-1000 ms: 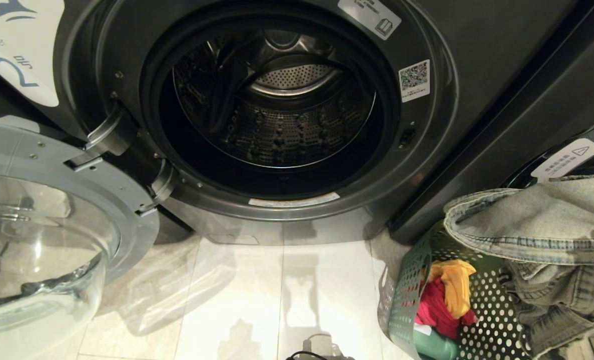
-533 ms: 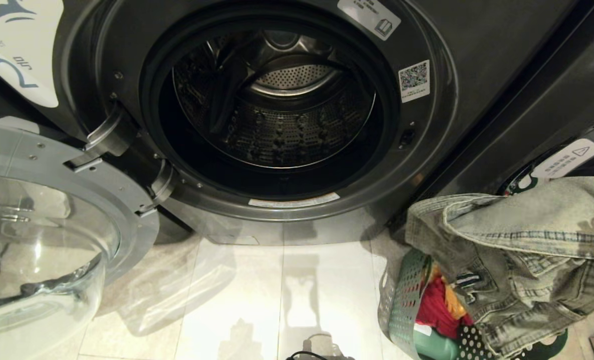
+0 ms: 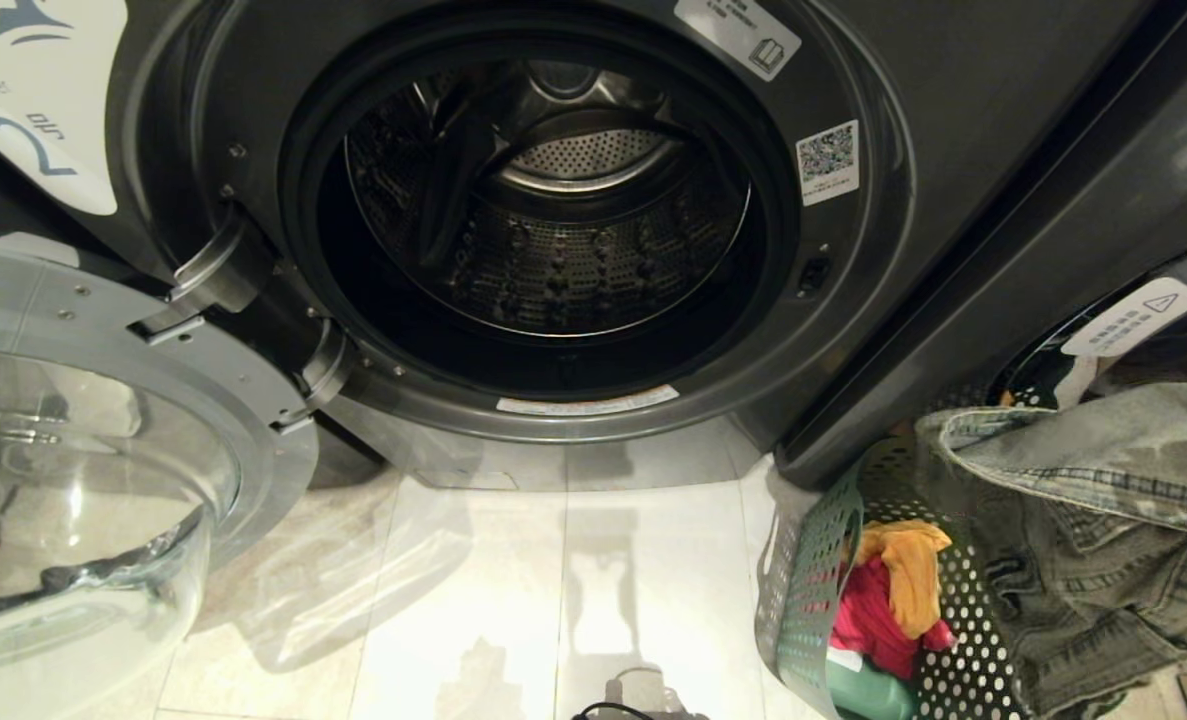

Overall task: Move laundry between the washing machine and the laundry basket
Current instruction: Pick a cloth and place it into the basket

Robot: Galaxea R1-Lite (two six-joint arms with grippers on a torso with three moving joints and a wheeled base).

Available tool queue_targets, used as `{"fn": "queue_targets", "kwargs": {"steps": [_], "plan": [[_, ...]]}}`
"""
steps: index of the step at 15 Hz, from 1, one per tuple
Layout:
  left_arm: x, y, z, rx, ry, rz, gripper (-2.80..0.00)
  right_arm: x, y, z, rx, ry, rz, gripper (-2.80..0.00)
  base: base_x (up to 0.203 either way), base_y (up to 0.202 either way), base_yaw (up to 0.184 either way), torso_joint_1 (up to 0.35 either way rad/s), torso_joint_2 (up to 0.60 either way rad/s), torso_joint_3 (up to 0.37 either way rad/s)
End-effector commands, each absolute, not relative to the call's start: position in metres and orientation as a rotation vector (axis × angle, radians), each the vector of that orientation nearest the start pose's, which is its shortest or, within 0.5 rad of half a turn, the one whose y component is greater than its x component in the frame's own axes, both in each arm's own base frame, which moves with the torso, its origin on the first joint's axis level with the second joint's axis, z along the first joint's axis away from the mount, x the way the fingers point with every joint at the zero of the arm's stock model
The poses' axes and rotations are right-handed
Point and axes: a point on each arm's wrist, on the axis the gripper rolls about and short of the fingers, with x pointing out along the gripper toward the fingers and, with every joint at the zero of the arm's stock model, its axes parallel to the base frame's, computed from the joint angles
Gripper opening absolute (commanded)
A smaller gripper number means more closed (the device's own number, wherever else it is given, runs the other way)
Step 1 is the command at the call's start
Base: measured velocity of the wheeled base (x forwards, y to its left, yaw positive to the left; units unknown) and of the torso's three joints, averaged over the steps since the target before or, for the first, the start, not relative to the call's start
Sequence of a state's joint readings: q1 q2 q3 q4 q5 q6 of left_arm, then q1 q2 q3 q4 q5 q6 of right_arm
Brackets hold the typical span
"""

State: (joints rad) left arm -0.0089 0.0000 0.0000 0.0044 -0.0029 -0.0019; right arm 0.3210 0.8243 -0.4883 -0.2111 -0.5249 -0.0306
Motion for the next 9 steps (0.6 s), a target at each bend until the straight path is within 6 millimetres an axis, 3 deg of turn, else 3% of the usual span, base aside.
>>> {"fn": "queue_targets", "kwargs": {"steps": [1, 9], "plan": [[-0.023, 0.000, 0.075, -0.002, 0.006, -0.012, -2.80, 0.088, 0.009, 0.213, -0.093, 0.161, -0.293, -2.80, 0.000, 0.000, 0.000, 0.000, 0.00, 0.000], [-0.023, 0.000, 0.075, -0.002, 0.006, -0.012, -2.80, 0.084, 0.007, 0.173, -0.079, 0.299, -0.260, -2.80, 0.000, 0.000, 0.000, 0.000, 0.00, 0.000]]}}
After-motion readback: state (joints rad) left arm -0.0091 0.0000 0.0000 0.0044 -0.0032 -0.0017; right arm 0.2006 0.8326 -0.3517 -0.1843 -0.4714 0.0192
